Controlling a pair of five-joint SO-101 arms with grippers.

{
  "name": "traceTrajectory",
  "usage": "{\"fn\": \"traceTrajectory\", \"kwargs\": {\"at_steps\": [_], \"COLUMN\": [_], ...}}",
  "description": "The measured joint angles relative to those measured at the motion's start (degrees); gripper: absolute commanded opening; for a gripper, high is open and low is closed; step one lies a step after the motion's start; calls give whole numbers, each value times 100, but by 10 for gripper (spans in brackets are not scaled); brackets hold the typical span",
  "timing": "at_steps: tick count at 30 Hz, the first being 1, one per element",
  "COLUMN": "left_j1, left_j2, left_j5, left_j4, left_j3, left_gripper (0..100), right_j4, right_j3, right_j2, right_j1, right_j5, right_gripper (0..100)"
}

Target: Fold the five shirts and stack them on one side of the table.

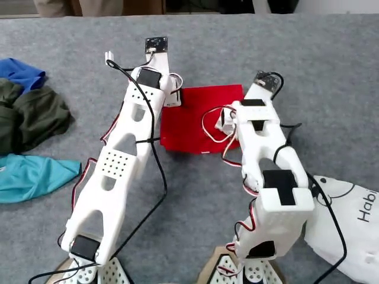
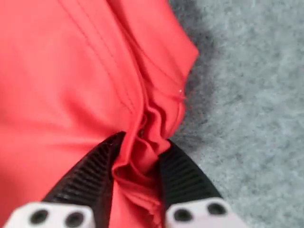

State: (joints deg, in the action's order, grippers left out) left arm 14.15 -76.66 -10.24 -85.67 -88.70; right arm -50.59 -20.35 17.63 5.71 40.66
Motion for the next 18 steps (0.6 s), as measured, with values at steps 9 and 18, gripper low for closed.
{"fn": "traceTrajectory", "kwargs": {"at_steps": [9,18], "left_j1": [70,123], "left_j2": [-9,-9], "left_j5": [0,0], "left_j4": [325,325], "left_j3": [0,0], "left_gripper": [19,19], "right_j4": [9,-202], "right_j3": [9,62], "right_j2": [9,-79], "right_j1": [9,0], "right_j5": [-9,-35], "right_gripper": [5,5]}}
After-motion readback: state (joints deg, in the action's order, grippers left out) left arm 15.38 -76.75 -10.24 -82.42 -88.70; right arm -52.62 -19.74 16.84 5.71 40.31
